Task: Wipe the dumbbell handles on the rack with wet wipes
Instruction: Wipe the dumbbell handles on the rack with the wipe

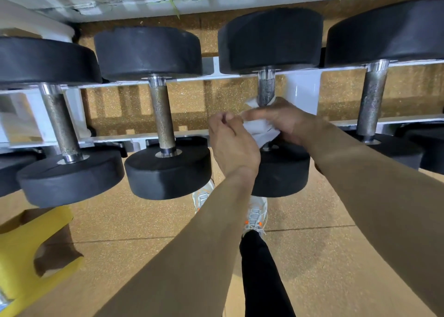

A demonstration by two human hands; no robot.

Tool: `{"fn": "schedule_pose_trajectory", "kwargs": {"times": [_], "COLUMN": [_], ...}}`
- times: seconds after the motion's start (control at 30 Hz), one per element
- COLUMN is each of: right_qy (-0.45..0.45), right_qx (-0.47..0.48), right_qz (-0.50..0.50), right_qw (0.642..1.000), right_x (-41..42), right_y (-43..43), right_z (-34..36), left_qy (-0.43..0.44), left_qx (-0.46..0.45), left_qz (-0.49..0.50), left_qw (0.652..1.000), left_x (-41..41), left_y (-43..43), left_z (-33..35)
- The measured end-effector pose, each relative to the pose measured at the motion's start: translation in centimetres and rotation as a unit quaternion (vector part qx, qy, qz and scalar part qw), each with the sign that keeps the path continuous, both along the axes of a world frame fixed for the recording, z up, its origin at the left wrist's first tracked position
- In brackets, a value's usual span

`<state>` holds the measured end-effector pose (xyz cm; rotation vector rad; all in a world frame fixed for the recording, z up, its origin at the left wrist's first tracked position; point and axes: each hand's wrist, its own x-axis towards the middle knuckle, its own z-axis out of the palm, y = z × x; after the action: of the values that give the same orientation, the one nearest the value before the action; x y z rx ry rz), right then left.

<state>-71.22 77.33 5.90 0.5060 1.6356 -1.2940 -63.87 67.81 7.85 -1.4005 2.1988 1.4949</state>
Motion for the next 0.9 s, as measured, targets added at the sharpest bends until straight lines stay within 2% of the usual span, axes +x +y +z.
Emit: {"fn": "schedule_pose_trajectory", "kwargs": {"times": [0.1, 0.17, 0.27, 0.37, 0.47, 0.63, 0.8, 0.83, 0.9], "right_qy": [0.081, 0.105, 0.077, 0.060, 0.065, 0.091, 0.137, 0.143, 0.179], "right_qx": [0.125, 0.149, 0.076, -0.024, -0.026, 0.003, 0.136, 0.163, 0.214], "right_qz": [-0.033, -0.101, -0.264, -0.359, -0.334, -0.333, -0.286, -0.277, -0.252], "right_qw": [0.988, 0.978, 0.959, 0.931, 0.940, 0.938, 0.939, 0.936, 0.927], "right_x": [1.3, 1.9, 1.9, 1.9, 2.8, 4.0, 5.6, 6.1, 7.2], "right_y": [-1.1, -1.4, -1.1, -0.1, 0.6, 1.5, 2.4, 2.2, 1.7], "right_z": [0.8, 1.1, 2.7, 4.1, 4.4, 4.5, 4.1, 3.7, 3.0], "left_qy": [0.050, 0.075, 0.054, -0.036, -0.082, -0.087, -0.148, -0.156, -0.131], "left_qx": [-0.030, -0.028, -0.011, 0.018, 0.067, 0.149, 0.161, 0.159, 0.155], "left_qz": [-0.016, -0.042, -0.096, -0.131, -0.133, -0.185, -0.330, -0.338, -0.312], "left_qw": [0.998, 0.996, 0.994, 0.991, 0.985, 0.967, 0.918, 0.914, 0.928], "left_x": [0.3, 0.7, 0.9, -0.2, -2.0, -4.1, -4.4, -4.5, -4.9], "left_y": [0.1, 0.5, 1.3, 1.7, 1.8, 1.4, -1.1, -1.4, -1.7], "left_z": [1.3, 2.2, 3.6, 3.9, 3.1, 1.6, -0.5, -0.5, -0.8]}}
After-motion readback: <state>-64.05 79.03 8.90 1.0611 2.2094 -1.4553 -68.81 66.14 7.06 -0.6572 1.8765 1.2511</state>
